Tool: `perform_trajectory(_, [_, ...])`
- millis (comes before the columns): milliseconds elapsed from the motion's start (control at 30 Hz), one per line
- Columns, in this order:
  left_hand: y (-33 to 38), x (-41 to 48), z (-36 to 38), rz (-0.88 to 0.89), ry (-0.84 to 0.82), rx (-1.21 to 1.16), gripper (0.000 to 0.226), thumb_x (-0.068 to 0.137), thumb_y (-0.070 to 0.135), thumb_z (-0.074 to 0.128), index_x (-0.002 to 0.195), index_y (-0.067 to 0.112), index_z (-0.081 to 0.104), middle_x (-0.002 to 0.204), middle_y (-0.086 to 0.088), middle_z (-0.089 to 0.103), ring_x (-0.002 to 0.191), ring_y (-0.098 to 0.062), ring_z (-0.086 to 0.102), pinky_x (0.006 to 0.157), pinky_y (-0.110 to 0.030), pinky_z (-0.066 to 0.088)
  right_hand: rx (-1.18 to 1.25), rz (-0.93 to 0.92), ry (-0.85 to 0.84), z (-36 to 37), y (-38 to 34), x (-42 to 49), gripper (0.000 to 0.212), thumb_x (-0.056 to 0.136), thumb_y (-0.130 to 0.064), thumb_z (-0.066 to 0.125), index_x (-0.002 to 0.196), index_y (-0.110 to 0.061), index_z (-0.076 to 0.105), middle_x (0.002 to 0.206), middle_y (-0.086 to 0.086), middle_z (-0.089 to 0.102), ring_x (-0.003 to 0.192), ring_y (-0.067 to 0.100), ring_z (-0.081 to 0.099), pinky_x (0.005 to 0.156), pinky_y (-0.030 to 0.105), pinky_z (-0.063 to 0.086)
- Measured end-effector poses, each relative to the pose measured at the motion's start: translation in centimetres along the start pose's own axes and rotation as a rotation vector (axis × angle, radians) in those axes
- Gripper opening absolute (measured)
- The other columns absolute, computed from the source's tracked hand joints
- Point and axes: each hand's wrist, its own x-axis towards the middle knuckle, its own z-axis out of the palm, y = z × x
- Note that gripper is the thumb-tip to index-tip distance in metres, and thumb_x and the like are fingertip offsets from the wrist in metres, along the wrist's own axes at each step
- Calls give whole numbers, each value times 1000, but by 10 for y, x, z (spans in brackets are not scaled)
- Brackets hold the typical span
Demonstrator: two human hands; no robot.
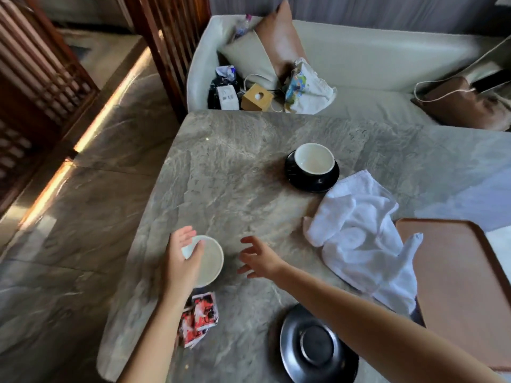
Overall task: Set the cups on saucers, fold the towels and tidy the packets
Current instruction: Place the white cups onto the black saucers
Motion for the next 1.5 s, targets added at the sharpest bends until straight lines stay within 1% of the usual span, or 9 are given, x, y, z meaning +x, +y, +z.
perform_trajectory(200, [-58,-17,-51,-131,-147,419,58,77,18,72,126,12,42,125,-12,54,116,-32,50,99,-48,41,-175,-129,68,38,5,7,47,98,-21,43,143,-22,30,133,10,50,79,25,63,71,40,54])
perform_trajectory(400, [-86,-32,-47,-168,-159,401,34,83,15,64,115,14,53,107,0,58,97,-23,60,83,-37,48,-215,-187,78,49,4,-1,46,97,-23,48,141,-21,35,137,12,49,80,24,65,66,42,57])
perform_trajectory(500, [-80,-33,-44,-69,-79,419,3,84,13,62,85,11,60,87,-5,63,78,-26,58,71,-37,46,-236,-211,86,52,4,-3,45,95,-9,48,138,-19,36,138,14,47,84,35,69,68,46,59])
perform_trajectory(667, [-61,-39,-45,91,-81,369,6,82,16,66,77,13,63,71,7,61,70,-17,58,61,-30,42,-154,-165,140,37,3,-14,49,87,5,45,131,-17,36,130,21,43,95,45,63,65,49,59])
perform_trajectory(767, [-46,-47,-39,157,-188,286,7,82,14,67,78,13,62,75,2,66,71,-12,58,66,-23,42,-173,-183,82,12,6,-33,61,82,7,51,132,-22,32,120,15,45,72,30,64,52,33,57])
perform_trajectory(833, [-34,-53,-30,191,-297,226,10,82,10,67,76,12,59,76,0,66,72,-12,58,71,-23,44,-299,-188,28,-10,9,-46,71,78,5,62,135,-21,30,116,10,42,84,24,59,47,28,54])
perform_trajectory(1067, [-16,-76,10,207,-604,111,16,80,2,68,71,11,58,71,5,61,66,6,54,67,-8,42,-213,-25,46,-79,29,-92,59,80,13,59,128,-15,40,105,8,46,92,26,57,61,38,58])
perform_trajectory(1267, [-29,-90,35,263,-835,234,25,77,10,72,66,26,56,125,11,51,117,5,46,91,-1,26,-90,82,18,-108,70,-139,56,78,13,64,119,-18,42,118,11,47,104,31,59,66,39,61])
perform_trajectory(1500, [-52,-104,56,384,-1010,472,17,72,25,77,72,30,61,141,10,39,131,-10,30,105,-22,20,-58,223,70,-103,122,-171,53,79,10,65,115,-20,40,110,7,47,99,29,58,69,40,61])
